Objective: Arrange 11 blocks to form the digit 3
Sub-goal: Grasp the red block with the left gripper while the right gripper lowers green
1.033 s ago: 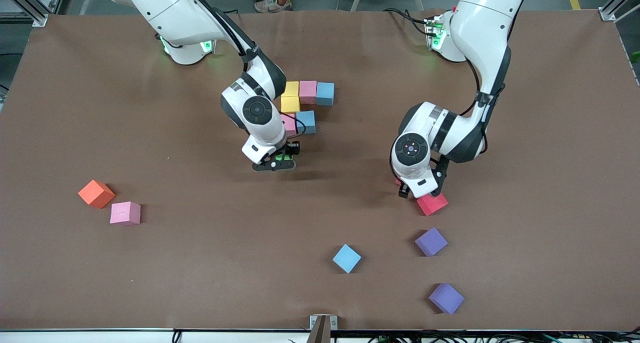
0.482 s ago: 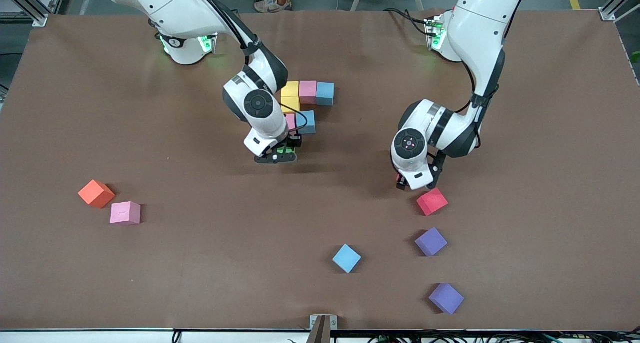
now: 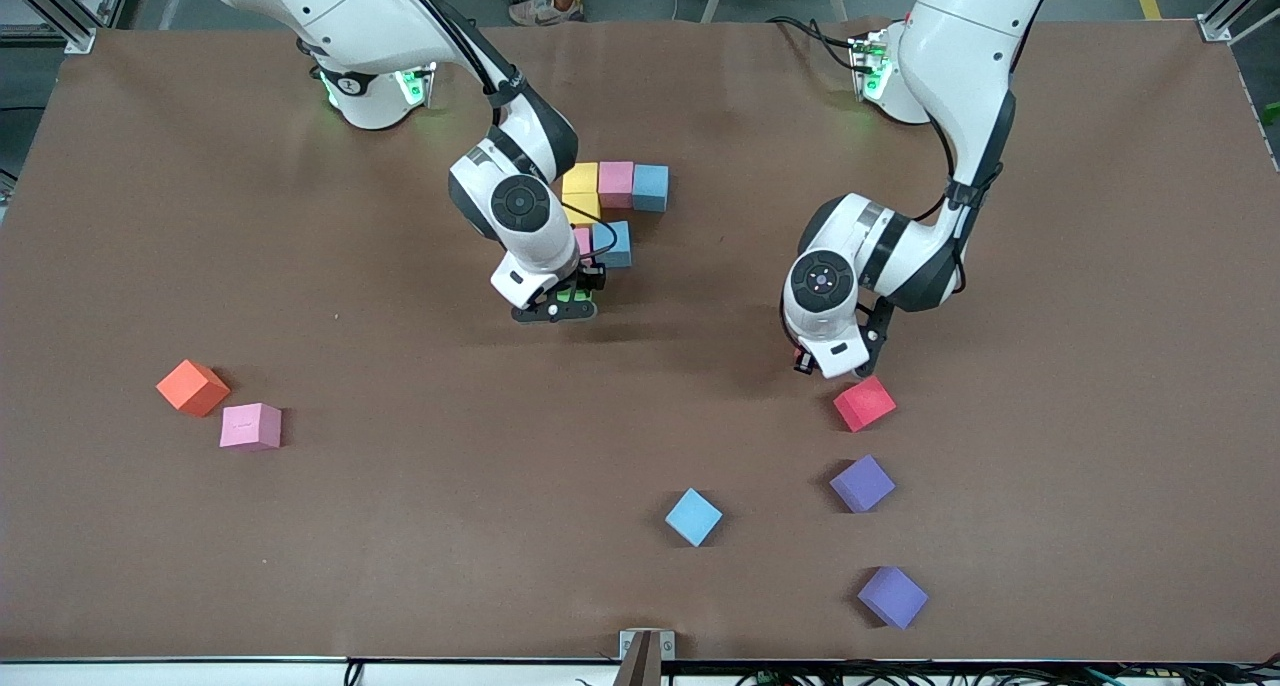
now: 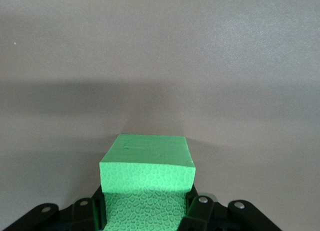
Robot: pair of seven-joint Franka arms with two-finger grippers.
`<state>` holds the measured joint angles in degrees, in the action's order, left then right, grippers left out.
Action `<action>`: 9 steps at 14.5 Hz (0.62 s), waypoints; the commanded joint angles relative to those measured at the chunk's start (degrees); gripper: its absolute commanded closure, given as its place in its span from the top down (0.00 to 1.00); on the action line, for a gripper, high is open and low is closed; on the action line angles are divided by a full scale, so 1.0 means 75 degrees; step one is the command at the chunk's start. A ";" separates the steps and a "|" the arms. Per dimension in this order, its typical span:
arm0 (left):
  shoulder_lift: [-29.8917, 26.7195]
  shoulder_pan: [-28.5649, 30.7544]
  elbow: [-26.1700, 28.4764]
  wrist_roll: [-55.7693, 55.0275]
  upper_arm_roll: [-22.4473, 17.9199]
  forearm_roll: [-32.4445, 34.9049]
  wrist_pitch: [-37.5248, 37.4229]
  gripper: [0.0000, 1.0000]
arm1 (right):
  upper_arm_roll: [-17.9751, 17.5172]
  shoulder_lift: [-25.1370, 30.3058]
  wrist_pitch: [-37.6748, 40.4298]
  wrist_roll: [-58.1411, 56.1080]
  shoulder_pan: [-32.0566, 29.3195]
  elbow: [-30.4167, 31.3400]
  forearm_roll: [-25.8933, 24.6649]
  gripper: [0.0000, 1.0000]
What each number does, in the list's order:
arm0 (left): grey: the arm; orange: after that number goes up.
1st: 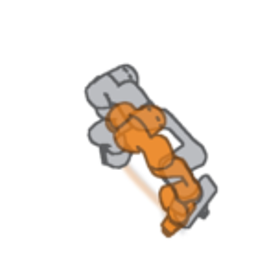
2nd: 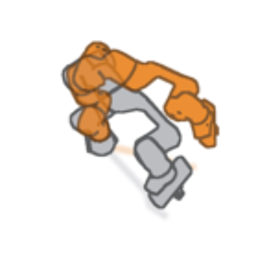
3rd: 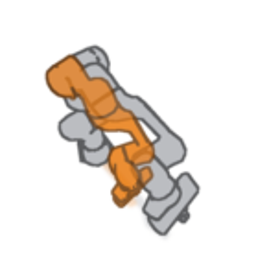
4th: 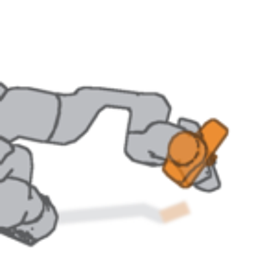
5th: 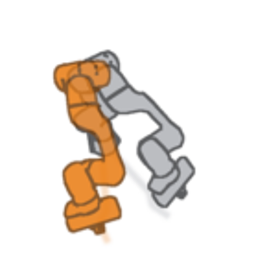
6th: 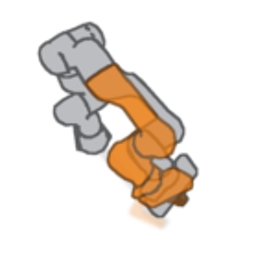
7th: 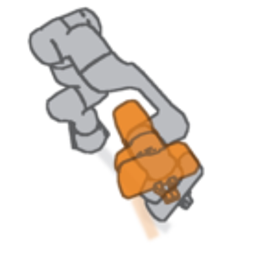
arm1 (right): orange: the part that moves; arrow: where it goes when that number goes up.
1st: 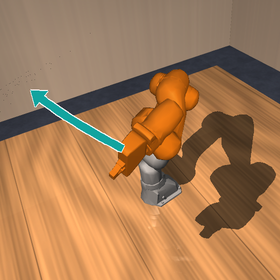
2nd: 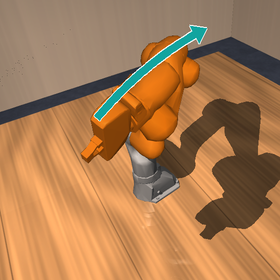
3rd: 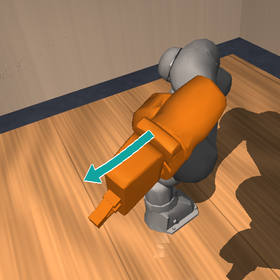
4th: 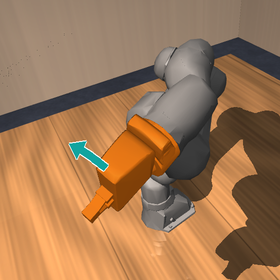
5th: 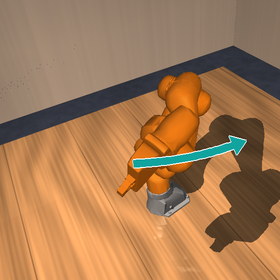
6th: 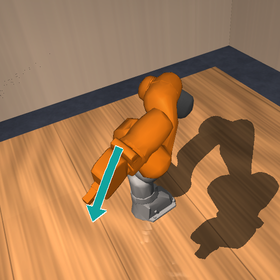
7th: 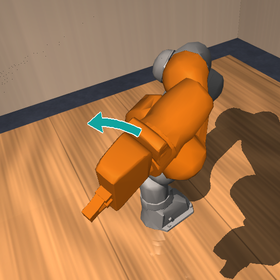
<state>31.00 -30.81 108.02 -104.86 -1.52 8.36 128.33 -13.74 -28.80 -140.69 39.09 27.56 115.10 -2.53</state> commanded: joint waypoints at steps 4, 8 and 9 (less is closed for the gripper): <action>-0.0195 -0.0123 -0.0551 -0.2595 0.0821 -0.0094 -0.0436 0.20 | 0.0016 0.0161 0.0032 -0.0009 0.0052 0.0496 0.0115 0.49; -0.0021 -0.0135 -0.0890 -0.4154 0.1677 -0.0412 -0.0436 0.20 | 0.0016 0.0254 0.0067 0.0015 0.0064 0.0567 0.0115 0.49; 0.0085 -0.0158 -0.1007 -0.4484 0.1876 -0.0412 -0.0436 0.20 | 0.0016 0.0266 0.0068 0.0026 0.0064 0.0579 0.0115 0.50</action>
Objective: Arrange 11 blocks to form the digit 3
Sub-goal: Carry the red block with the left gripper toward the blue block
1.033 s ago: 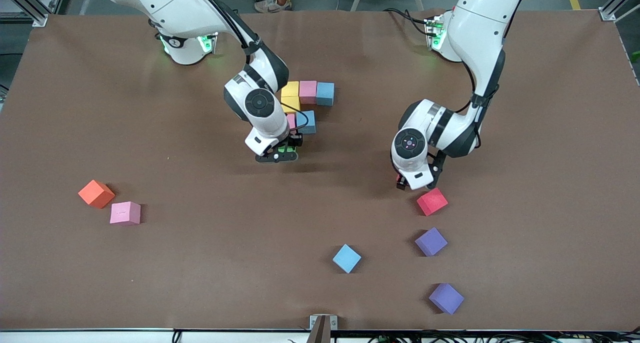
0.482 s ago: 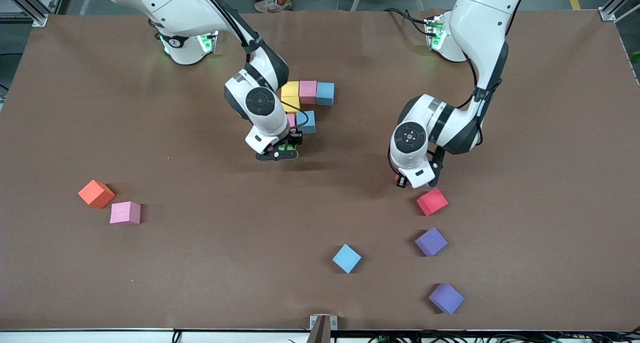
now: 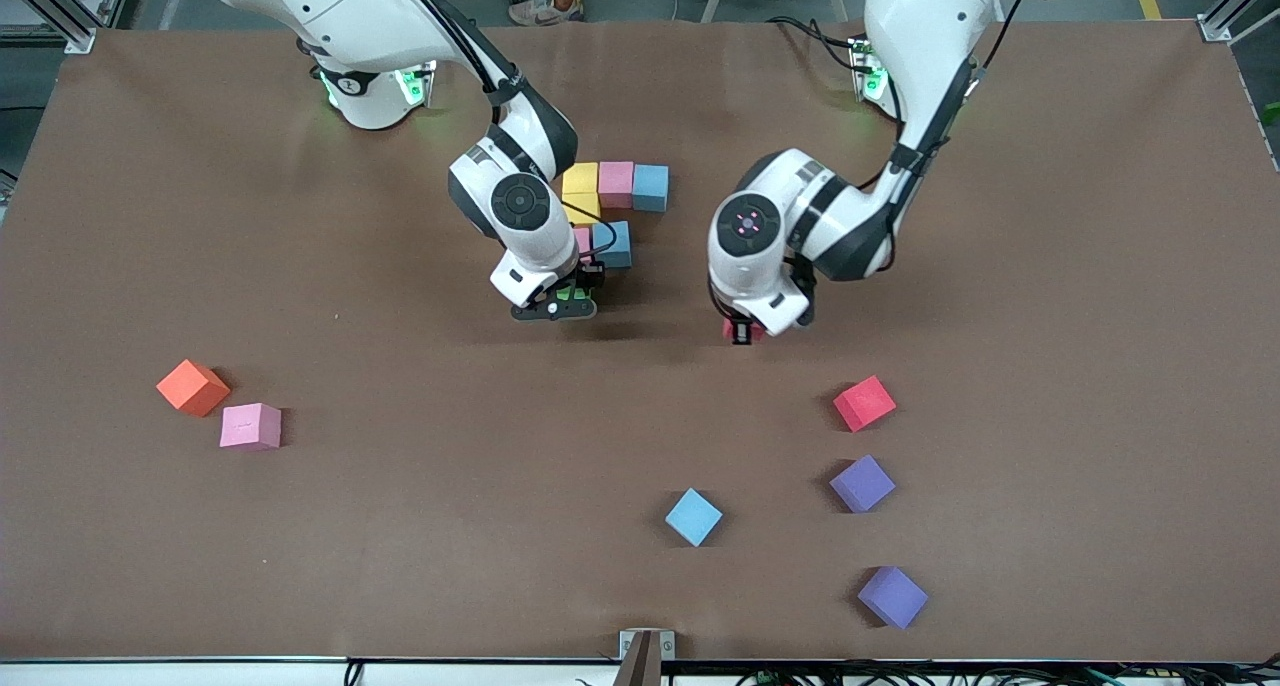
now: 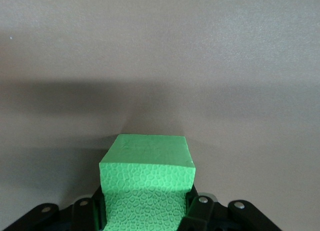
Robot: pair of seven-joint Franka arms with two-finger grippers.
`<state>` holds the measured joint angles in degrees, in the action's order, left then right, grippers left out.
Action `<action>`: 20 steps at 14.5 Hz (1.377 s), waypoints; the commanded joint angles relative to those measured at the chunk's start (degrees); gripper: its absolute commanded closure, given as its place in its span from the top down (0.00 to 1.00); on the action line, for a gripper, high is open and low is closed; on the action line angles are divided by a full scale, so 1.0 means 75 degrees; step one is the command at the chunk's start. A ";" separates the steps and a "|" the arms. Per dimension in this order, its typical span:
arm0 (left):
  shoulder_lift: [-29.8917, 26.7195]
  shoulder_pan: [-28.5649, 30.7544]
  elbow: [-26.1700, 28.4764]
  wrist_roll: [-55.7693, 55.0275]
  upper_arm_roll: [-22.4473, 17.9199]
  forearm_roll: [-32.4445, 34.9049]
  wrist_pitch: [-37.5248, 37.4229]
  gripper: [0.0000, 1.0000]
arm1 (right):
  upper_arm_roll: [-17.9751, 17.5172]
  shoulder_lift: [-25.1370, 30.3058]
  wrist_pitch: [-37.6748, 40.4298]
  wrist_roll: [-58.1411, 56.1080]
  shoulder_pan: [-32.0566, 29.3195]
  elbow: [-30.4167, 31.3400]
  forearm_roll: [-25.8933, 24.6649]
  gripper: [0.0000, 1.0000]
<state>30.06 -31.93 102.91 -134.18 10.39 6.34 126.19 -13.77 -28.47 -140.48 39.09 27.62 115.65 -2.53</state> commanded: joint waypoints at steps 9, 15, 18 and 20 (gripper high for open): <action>0.0996 -0.1051 -0.0597 -0.2183 0.0501 -0.0143 0.0073 0.20 | 0.0020 0.0234 0.0028 0.0085 0.0126 0.0540 0.0127 0.51; 0.1008 -0.1145 -0.0538 -0.2183 0.0501 -0.0119 0.0073 0.20 | 0.0020 0.0234 0.0028 0.0097 0.0126 0.0540 0.0138 0.51; 0.1008 -0.1204 -0.0515 -0.2183 0.0501 -0.0107 0.0073 0.20 | 0.0020 0.0210 0.0028 0.0097 0.0138 0.0540 0.0138 0.51; 0.1008 -0.1250 -0.0480 -0.2195 0.0501 -0.0107 0.0085 0.20 | 0.0020 0.0210 0.0028 0.0109 0.0184 0.0540 0.0138 0.52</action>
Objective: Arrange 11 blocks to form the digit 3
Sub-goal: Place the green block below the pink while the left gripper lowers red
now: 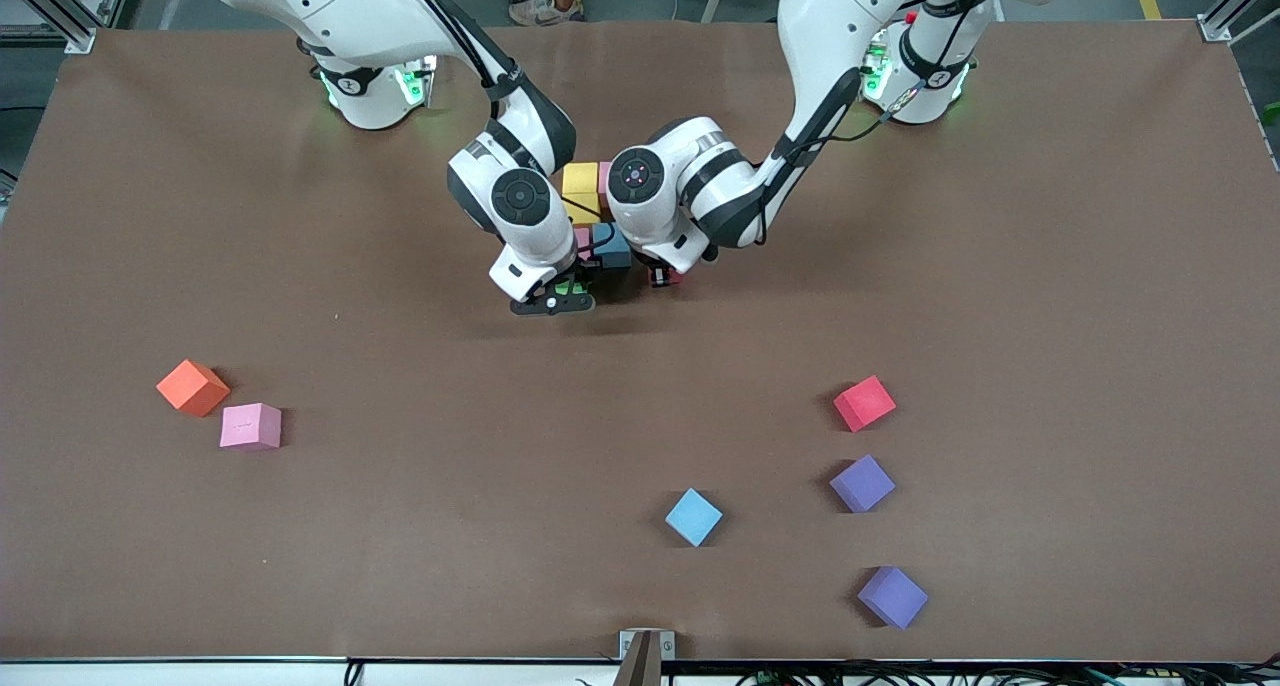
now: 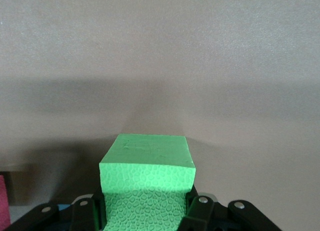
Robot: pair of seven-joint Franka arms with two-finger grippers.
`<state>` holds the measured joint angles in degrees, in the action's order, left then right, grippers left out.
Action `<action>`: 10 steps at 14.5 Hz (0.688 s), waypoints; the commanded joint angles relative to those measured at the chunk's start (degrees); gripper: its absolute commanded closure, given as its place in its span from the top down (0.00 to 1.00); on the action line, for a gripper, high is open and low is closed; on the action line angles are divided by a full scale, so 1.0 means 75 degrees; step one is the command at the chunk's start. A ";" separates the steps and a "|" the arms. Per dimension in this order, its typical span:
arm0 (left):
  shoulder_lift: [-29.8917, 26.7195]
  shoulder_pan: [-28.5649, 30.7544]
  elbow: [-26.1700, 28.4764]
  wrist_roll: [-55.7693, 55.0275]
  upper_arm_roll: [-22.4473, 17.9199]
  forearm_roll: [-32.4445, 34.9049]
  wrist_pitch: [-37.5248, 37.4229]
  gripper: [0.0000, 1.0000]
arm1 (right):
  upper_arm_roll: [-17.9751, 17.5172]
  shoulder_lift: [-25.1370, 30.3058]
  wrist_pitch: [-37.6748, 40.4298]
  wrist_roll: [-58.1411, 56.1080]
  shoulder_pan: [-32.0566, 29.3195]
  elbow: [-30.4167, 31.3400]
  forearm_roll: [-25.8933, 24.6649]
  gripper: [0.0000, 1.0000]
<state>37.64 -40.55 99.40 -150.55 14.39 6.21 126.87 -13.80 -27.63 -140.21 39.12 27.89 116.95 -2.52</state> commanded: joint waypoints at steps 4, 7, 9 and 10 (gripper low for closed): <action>-0.0004 -0.0136 0.0001 -0.0012 -0.0032 -0.0079 -0.0017 0.20 | 0.0023 0.0052 -0.0126 0.0093 0.0184 0.0298 0.0137 0.51; -0.0004 -0.0136 0.0001 -0.0012 -0.0032 -0.0067 -0.0005 0.20 | 0.0023 0.0005 -0.0383 0.0093 0.0184 0.0239 0.0149 0.51; 0.0008 -0.0136 0.0001 -0.0012 -0.0032 -0.0055 -0.0005 0.20 | 0.0023 -0.0019 -0.0395 0.0093 0.0184 0.0239 0.0149 0.51; -0.0003 -0.0159 0.0001 -0.0012 -0.0032 -0.0044 0.0029 0.20 | 0.0023 -0.0019 -0.0395 0.0093 0.0172 0.0227 0.0149 0.51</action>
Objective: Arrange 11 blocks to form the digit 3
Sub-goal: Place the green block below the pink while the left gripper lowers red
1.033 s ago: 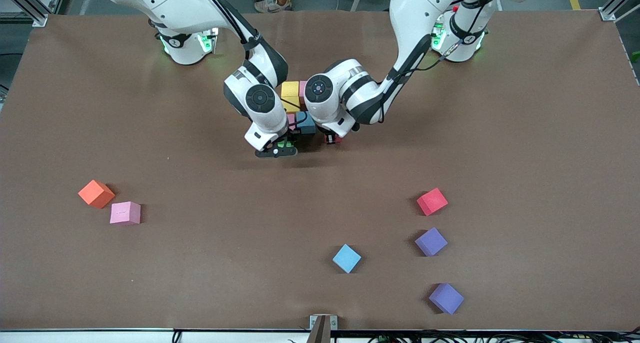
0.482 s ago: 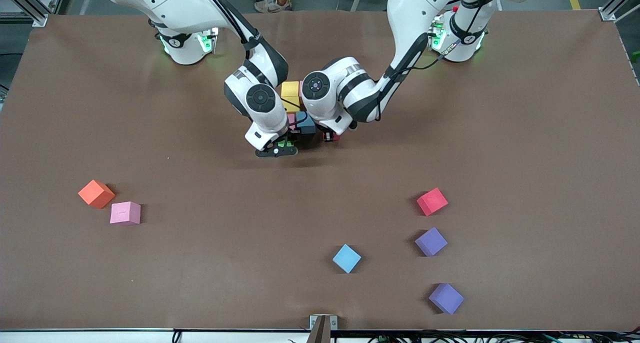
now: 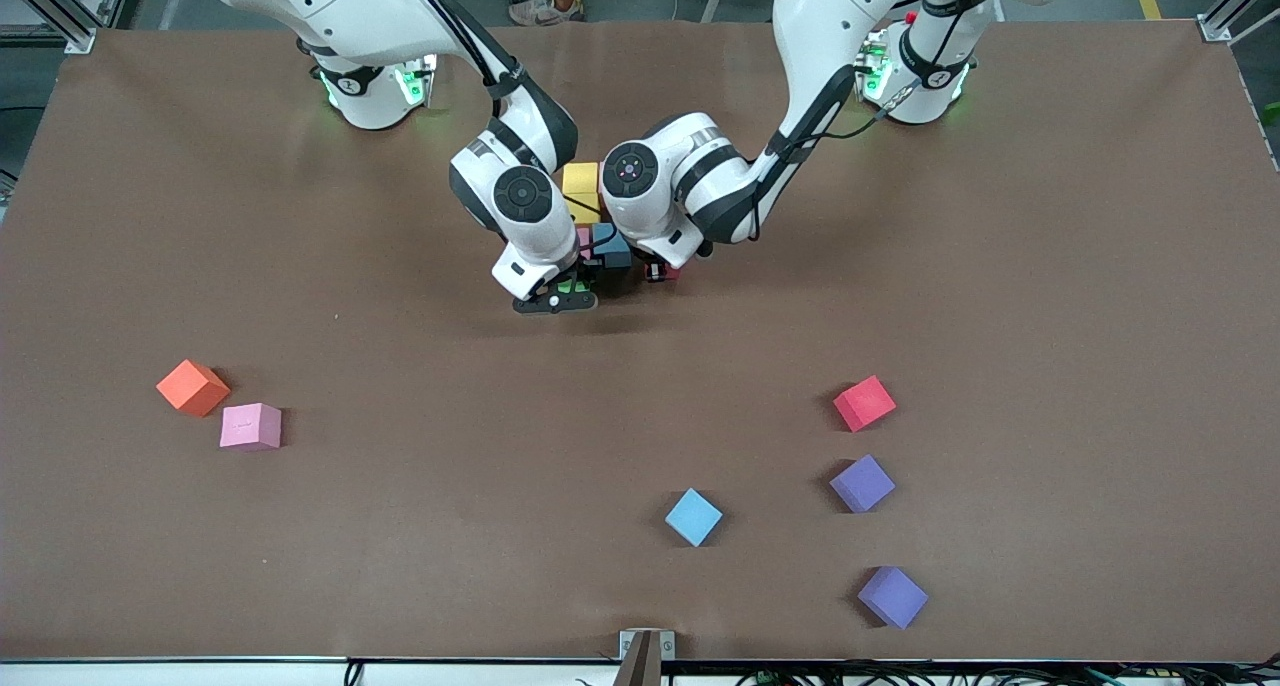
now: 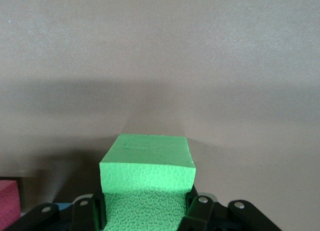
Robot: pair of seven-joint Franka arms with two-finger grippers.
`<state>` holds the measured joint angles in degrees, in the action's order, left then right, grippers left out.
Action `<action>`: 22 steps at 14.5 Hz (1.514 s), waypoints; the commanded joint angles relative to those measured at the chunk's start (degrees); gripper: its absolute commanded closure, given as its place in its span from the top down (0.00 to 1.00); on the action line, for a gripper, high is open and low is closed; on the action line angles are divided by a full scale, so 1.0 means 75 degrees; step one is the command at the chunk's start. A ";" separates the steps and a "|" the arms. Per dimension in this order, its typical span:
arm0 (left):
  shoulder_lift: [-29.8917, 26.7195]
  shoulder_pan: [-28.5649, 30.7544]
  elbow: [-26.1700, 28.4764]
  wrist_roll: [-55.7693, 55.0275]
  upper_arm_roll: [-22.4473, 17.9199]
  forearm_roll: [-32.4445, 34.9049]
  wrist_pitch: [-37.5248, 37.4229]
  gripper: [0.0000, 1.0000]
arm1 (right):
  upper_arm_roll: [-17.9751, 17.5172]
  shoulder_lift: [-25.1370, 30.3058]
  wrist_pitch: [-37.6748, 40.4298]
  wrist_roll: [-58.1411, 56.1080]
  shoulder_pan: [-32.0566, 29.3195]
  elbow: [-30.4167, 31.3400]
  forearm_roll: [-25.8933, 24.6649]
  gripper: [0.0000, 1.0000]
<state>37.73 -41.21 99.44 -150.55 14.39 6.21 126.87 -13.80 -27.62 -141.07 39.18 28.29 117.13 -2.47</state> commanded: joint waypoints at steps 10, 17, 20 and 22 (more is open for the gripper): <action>-0.0014 -0.0282 0.0077 -0.0094 -0.0043 -0.0043 0.0042 0.20 | 0.0023 -0.0044 -0.0269 0.0096 0.0177 0.0202 0.0154 0.51; -0.0096 -0.0270 0.0358 -0.0071 -0.0032 0.0143 0.0217 0.20 | 0.0023 -0.0150 -0.0269 0.0248 0.0224 0.0074 0.0154 0.51; -0.0201 -0.0259 0.0463 -0.0024 -0.0032 0.0167 0.0217 0.20 | 0.0023 -0.0162 -0.0269 0.0248 0.0259 0.0085 0.0154 0.51; -0.0237 -0.0259 0.0499 -0.0001 -0.0032 0.0167 0.0218 0.20 | 0.0023 -0.0162 -0.0269 0.0260 0.0259 0.0085 0.0154 0.58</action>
<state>37.61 -43.01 101.06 -150.66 14.40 6.54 127.71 -13.79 -27.65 -141.60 40.18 29.12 117.18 -2.46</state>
